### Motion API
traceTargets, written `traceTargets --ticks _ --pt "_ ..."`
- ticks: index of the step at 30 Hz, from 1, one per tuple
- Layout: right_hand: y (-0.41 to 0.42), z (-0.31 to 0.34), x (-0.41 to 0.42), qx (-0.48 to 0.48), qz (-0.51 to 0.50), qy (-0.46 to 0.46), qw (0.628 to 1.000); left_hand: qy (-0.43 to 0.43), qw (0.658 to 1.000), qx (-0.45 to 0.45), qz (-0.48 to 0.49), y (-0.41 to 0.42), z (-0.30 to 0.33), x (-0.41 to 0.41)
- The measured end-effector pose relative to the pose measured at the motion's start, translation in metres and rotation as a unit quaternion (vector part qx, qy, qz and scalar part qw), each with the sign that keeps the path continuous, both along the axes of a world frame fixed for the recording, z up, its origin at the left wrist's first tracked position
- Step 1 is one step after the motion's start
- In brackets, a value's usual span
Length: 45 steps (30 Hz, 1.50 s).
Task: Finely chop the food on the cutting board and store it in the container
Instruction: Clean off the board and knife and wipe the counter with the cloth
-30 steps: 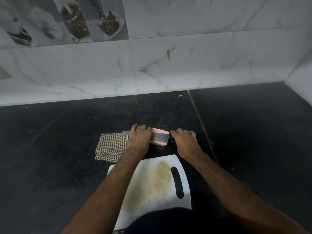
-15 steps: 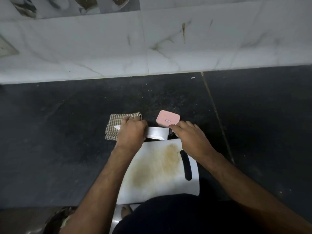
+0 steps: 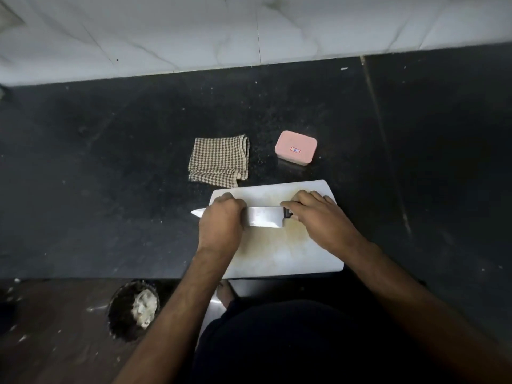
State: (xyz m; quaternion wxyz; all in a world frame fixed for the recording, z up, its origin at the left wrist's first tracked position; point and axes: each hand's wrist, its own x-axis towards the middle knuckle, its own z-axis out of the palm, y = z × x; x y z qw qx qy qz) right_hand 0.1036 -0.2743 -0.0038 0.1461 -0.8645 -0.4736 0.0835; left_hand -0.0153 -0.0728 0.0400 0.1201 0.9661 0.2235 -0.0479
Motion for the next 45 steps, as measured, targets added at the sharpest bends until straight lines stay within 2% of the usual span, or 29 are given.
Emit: traceTargets --ticks 12,18,22,32,36,41,45 --pt "-0.02 0.011 0.014 -0.059 -0.025 0.015 0.998 0.008 1.0 -0.008 -0.027 -0.01 -0.009 0.0" --pt "-0.016 0.018 0.016 -0.065 -0.035 0.039 0.997 0.011 0.999 -0.007 -0.04 -0.006 -0.009 0.003" --pt "-0.014 0.022 0.017 -0.038 -0.048 0.041 0.997 -0.021 0.999 -0.046 -0.019 -0.003 -0.009 0.002" --pt "0.05 0.032 0.012 -0.041 -0.04 0.014 0.998 -0.084 0.995 -0.035 0.03 0.032 0.005 0.018" --pt "0.081 0.033 0.007 -0.049 -0.035 0.016 0.998 -0.079 0.995 -0.034 0.057 0.052 0.0 0.023" --pt "0.107 0.041 0.016 -0.018 -0.115 -0.042 0.992 -0.035 0.992 -0.064 0.106 0.079 -0.008 0.034" --pt "0.113 0.048 0.032 -0.039 -0.164 -0.077 0.983 -0.018 0.988 -0.101 0.113 0.094 -0.017 0.043"
